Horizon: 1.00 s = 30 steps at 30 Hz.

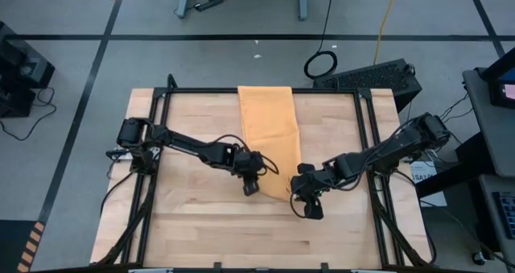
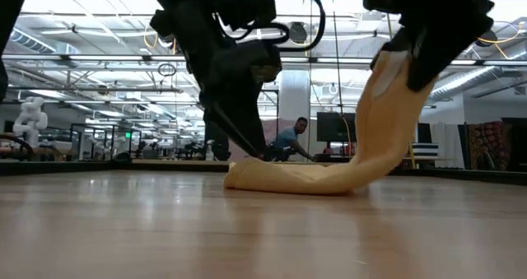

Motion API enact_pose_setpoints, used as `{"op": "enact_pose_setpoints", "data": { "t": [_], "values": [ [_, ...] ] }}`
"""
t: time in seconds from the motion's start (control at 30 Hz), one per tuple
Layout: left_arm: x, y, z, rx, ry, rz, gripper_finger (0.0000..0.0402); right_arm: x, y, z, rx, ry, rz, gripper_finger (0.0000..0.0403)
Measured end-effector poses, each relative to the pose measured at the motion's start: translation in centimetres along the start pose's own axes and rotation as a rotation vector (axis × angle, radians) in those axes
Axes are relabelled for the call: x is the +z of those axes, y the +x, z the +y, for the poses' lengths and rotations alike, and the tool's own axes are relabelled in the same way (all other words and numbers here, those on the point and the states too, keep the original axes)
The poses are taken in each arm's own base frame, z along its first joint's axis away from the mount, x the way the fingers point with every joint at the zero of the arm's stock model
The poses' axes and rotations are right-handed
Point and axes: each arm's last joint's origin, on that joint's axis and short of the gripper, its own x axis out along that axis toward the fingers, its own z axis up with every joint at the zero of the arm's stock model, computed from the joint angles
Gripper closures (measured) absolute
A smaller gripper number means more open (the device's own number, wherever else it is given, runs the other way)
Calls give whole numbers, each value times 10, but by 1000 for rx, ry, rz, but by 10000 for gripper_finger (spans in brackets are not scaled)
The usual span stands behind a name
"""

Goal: Roll towel into tight, uniform cylinder
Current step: Roll the orange towel

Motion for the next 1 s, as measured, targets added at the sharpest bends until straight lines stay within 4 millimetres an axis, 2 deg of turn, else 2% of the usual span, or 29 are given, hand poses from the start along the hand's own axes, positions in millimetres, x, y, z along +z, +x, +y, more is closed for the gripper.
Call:
{"op": "enact_pose_setpoints", "data": {
  "t": [0.13, 0.27, 0.37, 0.47, 0.6, 0.67, 0.8, 0.9, 1.0],
  "values": [
    [0, 6, 16, 64, -4, -9, 272, -10, 7, 1, 39, -2, 25, 403],
    [-14, 24, 45, 92, -26, 32, 286, -20, 11, 3, 59, -27, 57, 403],
    [-18, 30, 68, 87, -16, 23, 291, -23, 13, 0, -4, -48, 46, 403],
    [-15, 28, 86, 98, 57, 17, 292, -21, 13, -2, -61, -59, 11, 403],
    [-6, 19, 112, 126, 95, 16, 292, -12, 13, -1, -26, -51, -80, 403],
    [-3, 11, 120, 87, 80, 30, 292, -7, 13, 1, -6, -26, -129, 403],
    [17, -14, 122, -145, 19, -71, 292, -2, 12, 4, 22, 9, -185, 403],
    [28, -30, 111, -265, 23, -155, 292, -2, 12, 3, -3, 16, -189, 403],
    [33, -35, 94, -311, 108, -219, 291, -3, 12, 1, -31, -3, -182, 403]
  ]
}}
